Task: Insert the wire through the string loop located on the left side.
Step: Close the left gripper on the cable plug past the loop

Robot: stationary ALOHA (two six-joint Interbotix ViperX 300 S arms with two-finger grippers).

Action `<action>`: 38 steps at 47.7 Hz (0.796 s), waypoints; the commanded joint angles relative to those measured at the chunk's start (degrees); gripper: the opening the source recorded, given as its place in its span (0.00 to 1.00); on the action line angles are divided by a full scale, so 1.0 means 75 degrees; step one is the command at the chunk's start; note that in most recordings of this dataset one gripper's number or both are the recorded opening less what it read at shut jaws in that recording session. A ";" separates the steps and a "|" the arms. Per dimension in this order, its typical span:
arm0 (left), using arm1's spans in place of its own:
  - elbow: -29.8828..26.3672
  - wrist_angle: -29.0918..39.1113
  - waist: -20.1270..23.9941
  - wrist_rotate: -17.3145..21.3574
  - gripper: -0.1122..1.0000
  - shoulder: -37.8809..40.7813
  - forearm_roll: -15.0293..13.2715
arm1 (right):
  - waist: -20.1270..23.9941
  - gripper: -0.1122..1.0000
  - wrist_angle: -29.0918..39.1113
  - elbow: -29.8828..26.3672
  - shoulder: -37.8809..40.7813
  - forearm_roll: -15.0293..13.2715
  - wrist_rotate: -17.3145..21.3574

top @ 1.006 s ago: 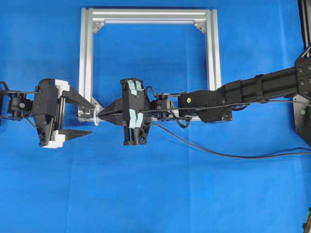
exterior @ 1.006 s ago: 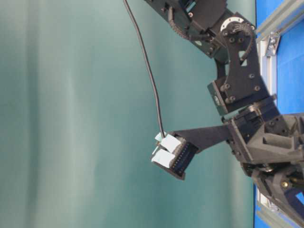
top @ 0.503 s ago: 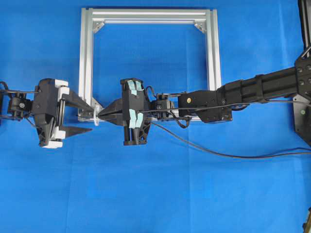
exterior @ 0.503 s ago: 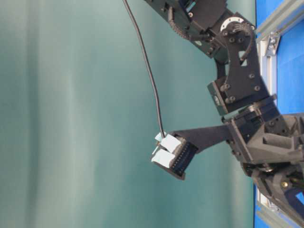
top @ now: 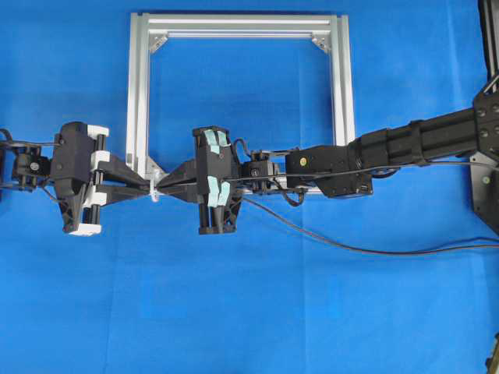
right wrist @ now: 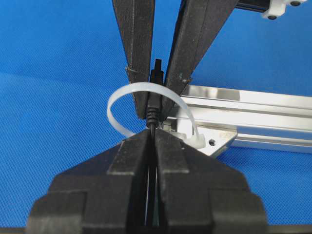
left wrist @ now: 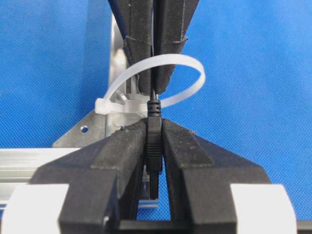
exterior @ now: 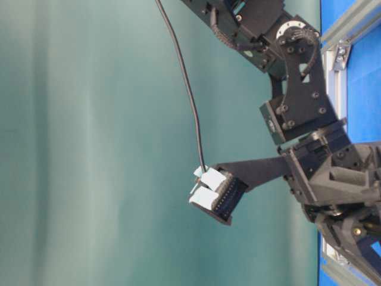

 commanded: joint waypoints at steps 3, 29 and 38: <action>-0.0047 -0.0070 0.0035 -0.0012 0.17 -0.0141 0.0023 | 0.0012 0.10 -0.0023 -0.0164 -0.0176 -0.0012 0.0012; -0.0070 -0.0070 0.0070 -0.0012 0.17 -0.0141 0.0023 | 0.0000 0.48 0.0082 -0.0129 -0.0199 0.0012 0.0035; -0.0082 -0.0070 0.0070 -0.0012 0.17 -0.0141 0.0023 | -0.0012 0.94 0.0059 -0.0117 -0.0199 0.0047 0.0035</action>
